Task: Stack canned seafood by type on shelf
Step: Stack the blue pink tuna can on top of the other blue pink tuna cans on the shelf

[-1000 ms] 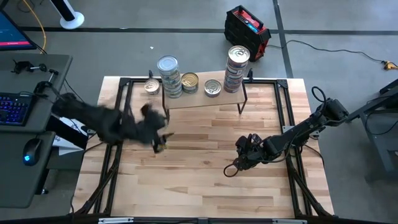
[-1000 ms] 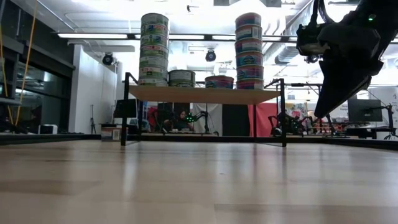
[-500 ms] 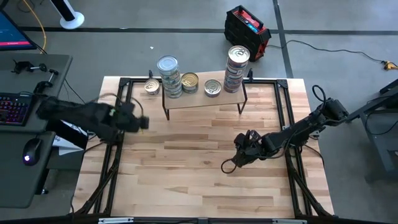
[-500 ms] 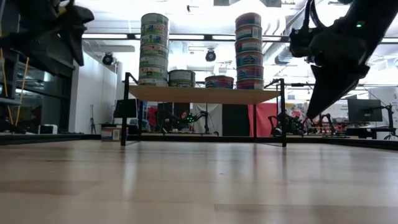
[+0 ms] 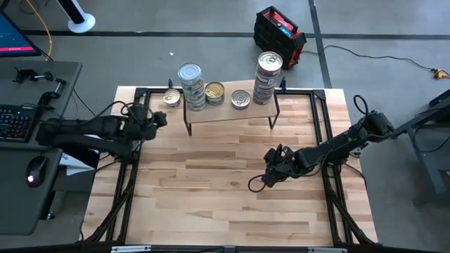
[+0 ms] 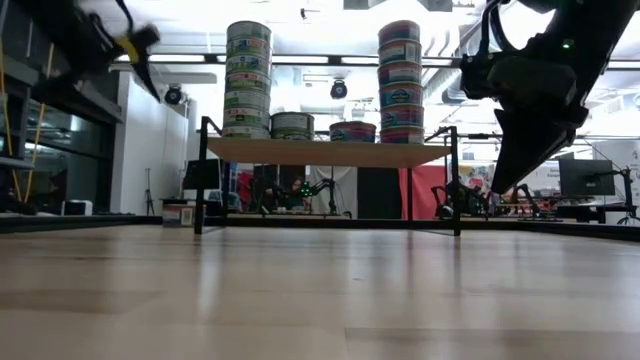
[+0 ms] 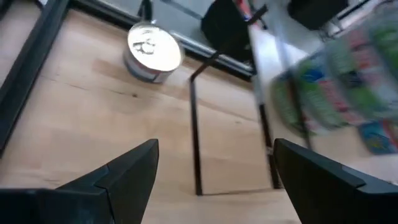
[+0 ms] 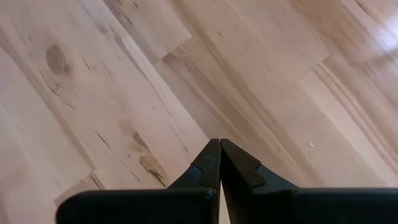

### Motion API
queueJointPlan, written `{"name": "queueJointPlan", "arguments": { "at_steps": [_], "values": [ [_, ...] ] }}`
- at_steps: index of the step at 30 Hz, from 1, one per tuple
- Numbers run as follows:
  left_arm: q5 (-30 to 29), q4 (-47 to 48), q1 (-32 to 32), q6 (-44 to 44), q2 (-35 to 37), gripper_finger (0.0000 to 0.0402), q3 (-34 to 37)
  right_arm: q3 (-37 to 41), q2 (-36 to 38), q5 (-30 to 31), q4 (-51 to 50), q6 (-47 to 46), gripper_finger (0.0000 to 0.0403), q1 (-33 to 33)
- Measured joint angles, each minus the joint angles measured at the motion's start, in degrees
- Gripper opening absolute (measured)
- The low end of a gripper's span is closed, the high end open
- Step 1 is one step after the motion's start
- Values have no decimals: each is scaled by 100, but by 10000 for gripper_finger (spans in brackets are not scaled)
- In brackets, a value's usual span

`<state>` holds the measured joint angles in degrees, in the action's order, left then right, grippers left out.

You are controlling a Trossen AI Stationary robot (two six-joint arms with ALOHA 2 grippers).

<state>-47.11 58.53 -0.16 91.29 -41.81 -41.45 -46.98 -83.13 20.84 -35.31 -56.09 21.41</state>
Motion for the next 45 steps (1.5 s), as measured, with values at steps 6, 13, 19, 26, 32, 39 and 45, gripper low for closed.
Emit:
{"name": "queueJointPlan", "arguments": {
  "at_steps": [6, 13, 19, 26, 32, 39, 45],
  "values": [
    [1779, -1170, 1855, -1511, -177, 310, 810, 0, 0, -12, 23, -86, 0, 0],
    [3639, -2951, 4592, -4273, -1016, 310, 809, 0, 0, -202, 134, -88, 0, -50],
    [4076, -3147, 5811, -5248, -2426, 310, 448, 0, 0, -348, 224, -383, 0, -159],
    [3584, -4157, 5624, -5288, -3391, 310, 299, 0, -2, -329, 325, -827, 0, -290],
    [2797, -4335, 5496, -5113, -3919, 310, 284, 0, -2, -284, 361, -845, 0, -342],
    [2547, -4464, 5322, -5159, -4115, 304, 262, 0, -2, -243, 398, -855, 0, -343],
    [2320, -4176, 5027, -5416, -4354, 242, 229, 0, -2, -238, 404, -815, 0, -343]
  ]
}}
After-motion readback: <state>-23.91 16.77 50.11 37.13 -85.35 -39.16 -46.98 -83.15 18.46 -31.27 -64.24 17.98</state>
